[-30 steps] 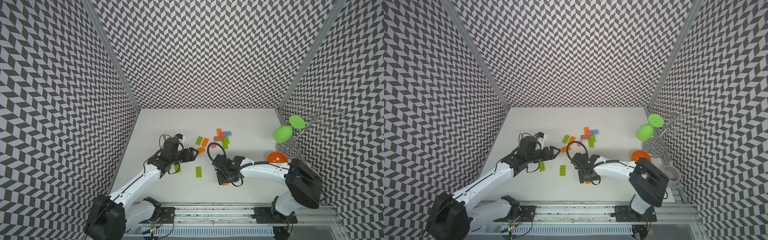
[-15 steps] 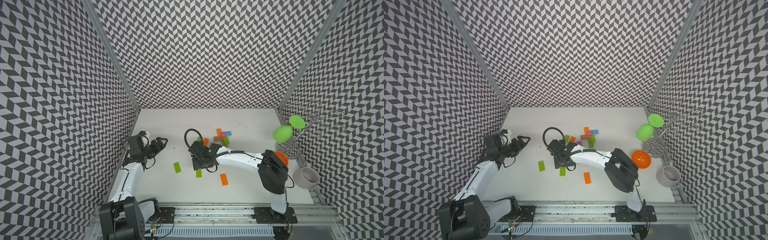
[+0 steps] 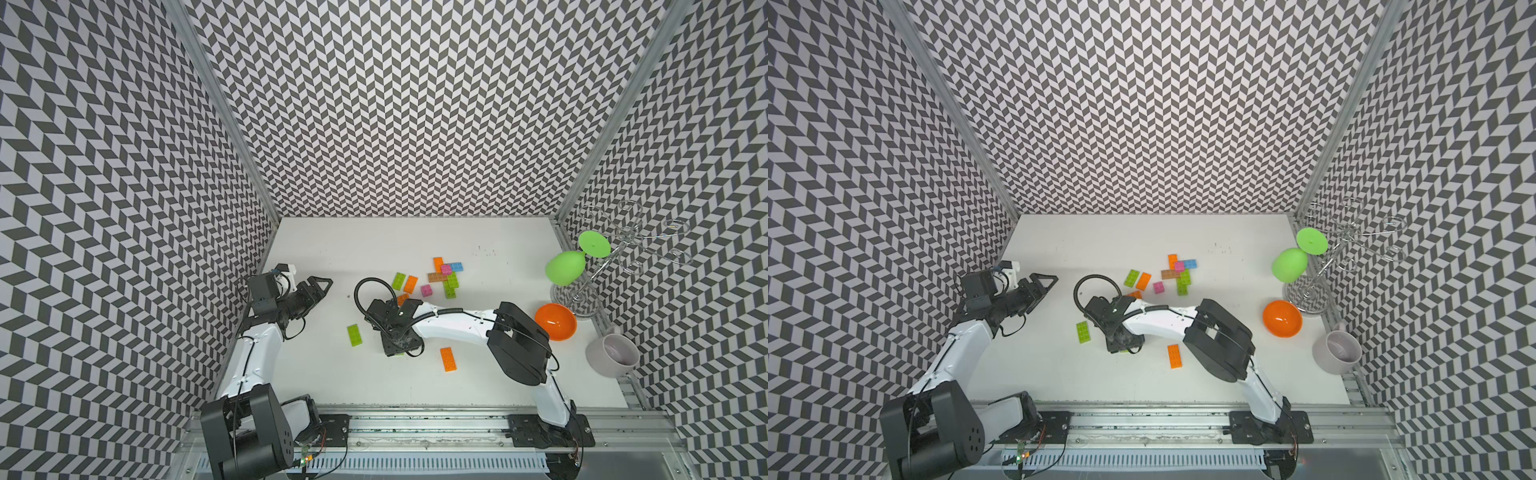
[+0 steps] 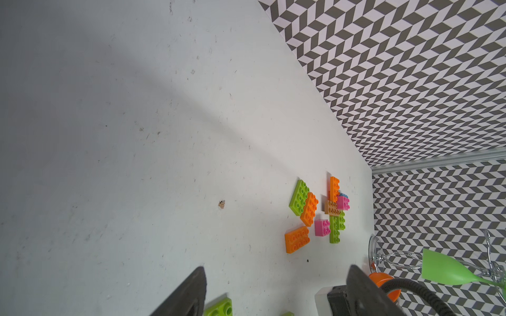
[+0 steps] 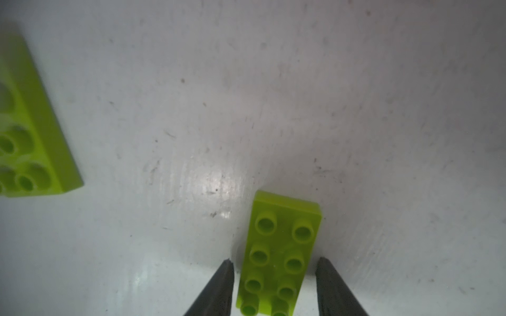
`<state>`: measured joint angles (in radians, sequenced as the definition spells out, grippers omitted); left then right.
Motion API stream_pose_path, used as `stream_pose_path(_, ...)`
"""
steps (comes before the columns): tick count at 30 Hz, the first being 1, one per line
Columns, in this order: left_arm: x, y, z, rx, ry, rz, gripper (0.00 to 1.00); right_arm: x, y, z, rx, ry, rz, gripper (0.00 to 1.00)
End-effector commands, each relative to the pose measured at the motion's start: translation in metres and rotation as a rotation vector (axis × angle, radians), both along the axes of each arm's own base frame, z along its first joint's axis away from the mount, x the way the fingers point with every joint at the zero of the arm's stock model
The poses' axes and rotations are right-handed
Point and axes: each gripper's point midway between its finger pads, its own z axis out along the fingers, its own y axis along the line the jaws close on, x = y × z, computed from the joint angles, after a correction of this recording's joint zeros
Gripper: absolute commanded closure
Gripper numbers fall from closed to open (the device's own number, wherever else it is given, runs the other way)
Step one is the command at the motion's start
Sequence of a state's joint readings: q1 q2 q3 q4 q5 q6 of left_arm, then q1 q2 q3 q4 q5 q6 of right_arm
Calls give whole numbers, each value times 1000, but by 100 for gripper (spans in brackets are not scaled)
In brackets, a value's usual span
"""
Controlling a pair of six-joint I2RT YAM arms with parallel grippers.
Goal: Assemble a small pinwheel with lego
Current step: Pick up the lego brick from the center of the board.
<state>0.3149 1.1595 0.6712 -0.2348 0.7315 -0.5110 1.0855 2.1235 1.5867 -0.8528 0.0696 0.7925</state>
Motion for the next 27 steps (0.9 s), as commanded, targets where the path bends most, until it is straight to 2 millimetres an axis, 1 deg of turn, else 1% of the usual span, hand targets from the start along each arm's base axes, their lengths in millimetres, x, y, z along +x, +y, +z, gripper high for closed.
stream_pose_path(1,3,0,8,11,-34,-23,20,-1,1,-6,-13,11,-8,59)
stream_pose_path(5,3,-1,7,11,-29,-31,20,4,-7,-5,-25,1,-15,65)
stream_pose_path(8,2,-17,8,25,-30,-69,19,14,-25,-5,-25,-4,-13,69)
stream_pose_path(9,2,-27,8,40,-30,-88,19,17,-34,-5,-25,-8,-13,69)
stream_pose_path(11,-2,-52,7,57,-29,-136,19,23,-51,-7,-22,-7,-12,70)
stream_pose_path(13,-8,-83,7,66,-38,-191,19,29,-73,-10,-34,-4,-22,71)
stream_pose_path(16,-20,-124,1,64,-42,-266,19,32,-97,-15,-37,5,-33,71)
stream_pose_path(19,-30,-148,-11,49,-14,-313,19,32,-113,-17,-44,13,-39,71)
stream_pose_path(22,-36,-159,-21,38,13,-335,20,28,-125,-17,-64,16,-41,71)
stream_pose_path(27,-35,-159,-23,64,17,-338,20,15,-143,-17,-86,19,-58,71)
